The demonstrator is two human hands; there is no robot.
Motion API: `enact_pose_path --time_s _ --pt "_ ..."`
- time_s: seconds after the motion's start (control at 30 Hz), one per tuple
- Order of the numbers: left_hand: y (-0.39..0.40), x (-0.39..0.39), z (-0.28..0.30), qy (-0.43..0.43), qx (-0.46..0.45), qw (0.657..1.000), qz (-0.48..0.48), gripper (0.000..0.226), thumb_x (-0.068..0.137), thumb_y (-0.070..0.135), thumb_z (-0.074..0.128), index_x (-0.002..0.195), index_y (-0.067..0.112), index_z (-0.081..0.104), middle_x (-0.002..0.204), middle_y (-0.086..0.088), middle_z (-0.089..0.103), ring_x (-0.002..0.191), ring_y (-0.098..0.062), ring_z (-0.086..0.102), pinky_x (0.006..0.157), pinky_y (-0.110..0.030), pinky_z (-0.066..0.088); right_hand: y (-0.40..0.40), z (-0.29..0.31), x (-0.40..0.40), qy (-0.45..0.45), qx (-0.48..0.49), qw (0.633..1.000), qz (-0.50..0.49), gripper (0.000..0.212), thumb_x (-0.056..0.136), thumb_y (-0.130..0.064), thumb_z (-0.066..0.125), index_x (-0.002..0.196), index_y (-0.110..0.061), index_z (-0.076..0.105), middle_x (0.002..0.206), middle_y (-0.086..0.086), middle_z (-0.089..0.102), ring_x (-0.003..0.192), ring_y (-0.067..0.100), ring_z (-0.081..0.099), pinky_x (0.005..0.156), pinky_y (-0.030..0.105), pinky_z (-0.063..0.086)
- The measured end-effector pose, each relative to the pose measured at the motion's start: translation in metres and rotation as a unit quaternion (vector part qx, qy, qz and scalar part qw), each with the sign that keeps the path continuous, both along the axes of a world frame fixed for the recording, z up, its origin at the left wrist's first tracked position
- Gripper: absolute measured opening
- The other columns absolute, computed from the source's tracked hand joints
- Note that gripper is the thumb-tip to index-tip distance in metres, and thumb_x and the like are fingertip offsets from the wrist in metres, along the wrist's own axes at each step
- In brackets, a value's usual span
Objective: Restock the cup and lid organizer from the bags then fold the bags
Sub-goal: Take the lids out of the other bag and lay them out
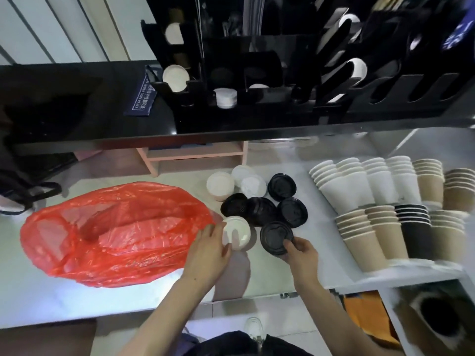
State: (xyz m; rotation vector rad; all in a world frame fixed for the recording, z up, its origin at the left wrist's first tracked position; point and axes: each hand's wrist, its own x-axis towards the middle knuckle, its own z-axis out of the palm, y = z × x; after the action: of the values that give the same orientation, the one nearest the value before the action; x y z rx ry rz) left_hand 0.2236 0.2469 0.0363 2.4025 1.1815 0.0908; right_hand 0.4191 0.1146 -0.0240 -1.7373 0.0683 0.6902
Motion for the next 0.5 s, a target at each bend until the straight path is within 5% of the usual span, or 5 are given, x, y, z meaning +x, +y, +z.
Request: enact_pose_path --time_s 0.13,0.27,0.5 --pt "-0.004 0.006 0.004 -0.004 -0.013 1.0 0.018 0.05 0.094 0.028 0.063 0.14 0.016 0.049 0.125 -0.01 0.056 0.114 -0.034 0.054 0.092 -0.044 0.048 -0.001 -0.007 0.0 0.034 0.01 0.998 0.054 0.025 0.092 -0.011 0.078 0.11 -0.002 0.064 0.102 0.012 0.07 0.091 0.025 0.071 0.088 0.042 0.062" --pt "-0.006 0.005 0.007 -0.012 -0.029 0.999 0.02 0.05 0.097 0.027 0.061 0.143 0.015 0.047 0.132 -0.01 0.053 0.121 -0.032 0.051 0.096 -0.043 0.047 -0.008 -0.012 -0.002 -0.059 -0.086 0.988 0.115 0.038 0.095 -0.026 0.073 0.127 -0.008 0.064 0.113 0.005 0.072 0.097 0.023 0.071 0.098 0.043 0.055" --pt "0.001 -0.011 0.015 -0.073 -0.022 0.997 0.009 0.043 0.095 0.019 0.059 0.137 0.016 0.054 0.131 -0.008 0.055 0.121 -0.029 0.051 0.097 -0.039 0.046 0.003 0.016 -0.027 -0.191 -0.043 0.976 0.094 0.022 0.098 -0.019 0.066 0.119 -0.023 0.061 0.1 -0.003 0.068 0.089 0.01 0.064 0.085 0.035 0.055"
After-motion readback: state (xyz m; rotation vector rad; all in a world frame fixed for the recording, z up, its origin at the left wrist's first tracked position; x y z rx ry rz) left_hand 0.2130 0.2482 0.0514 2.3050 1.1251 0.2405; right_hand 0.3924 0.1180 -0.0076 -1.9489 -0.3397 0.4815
